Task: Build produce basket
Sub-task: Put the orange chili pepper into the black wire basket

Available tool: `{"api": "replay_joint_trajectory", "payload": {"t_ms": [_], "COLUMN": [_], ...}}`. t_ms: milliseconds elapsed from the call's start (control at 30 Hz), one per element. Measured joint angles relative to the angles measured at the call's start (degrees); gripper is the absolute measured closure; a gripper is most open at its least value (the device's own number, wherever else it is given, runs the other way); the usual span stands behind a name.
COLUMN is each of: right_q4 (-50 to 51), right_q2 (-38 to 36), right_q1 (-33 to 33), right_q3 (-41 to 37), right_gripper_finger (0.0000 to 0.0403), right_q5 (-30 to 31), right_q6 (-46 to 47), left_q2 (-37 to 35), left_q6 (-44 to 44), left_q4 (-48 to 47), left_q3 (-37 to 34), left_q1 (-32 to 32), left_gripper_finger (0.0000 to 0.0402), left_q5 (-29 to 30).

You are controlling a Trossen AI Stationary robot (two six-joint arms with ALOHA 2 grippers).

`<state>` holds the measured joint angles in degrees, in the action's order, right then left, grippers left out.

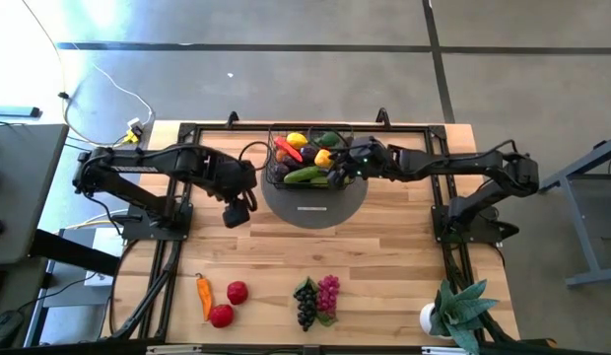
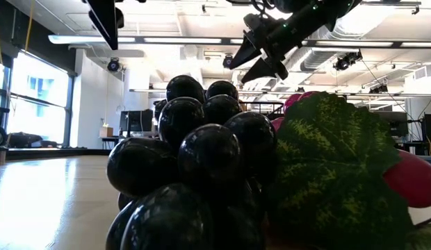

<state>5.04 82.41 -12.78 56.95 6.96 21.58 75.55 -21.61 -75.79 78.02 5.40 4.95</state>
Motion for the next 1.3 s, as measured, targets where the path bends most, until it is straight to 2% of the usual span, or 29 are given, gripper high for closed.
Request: {"api": "replay_joint_trajectory", "payload": {"t_ms": [200, 367, 567, 1033, 1300], "right_q4": [0.0, 0.0, 0.1, 0.1, 0.5], "right_q2": [0.0, 0.0, 0.0, 0.0, 0.0], "right_q1": [1.8, 2.4, 2.4, 2.5, 2.5], "right_q3": [0.0, 0.0, 0.0, 0.0, 0.0], "right_gripper_finger": [0.0121, 0.0121, 0.0121, 0.0121, 0.0121], "right_q5": [0.0, -0.7, -4.4, -11.8, -11.9], "right_q6": [-1.0, -1.1, -1.1, -6.7, -8.6], "left_q2": [0.0, 0.0, 0.0, 1.4, 1.9], "left_q6": [-8.4, -15.6, -29.0, -69.6, -95.1], "left_q4": [0.0, 0.0, 0.0, -5.0, -2.2], "left_q3": [0.0, 0.0, 0.0, -0.4, -8.2], "left_q1": [-4.4, -8.3, -14.4, -33.0, -44.4], "left_gripper_finger": [0.0174, 0.0174, 0.0174, 0.0174, 0.0174], "left_q5": [0.5, -2.9, 1.8, 8.0, 7.6]}}
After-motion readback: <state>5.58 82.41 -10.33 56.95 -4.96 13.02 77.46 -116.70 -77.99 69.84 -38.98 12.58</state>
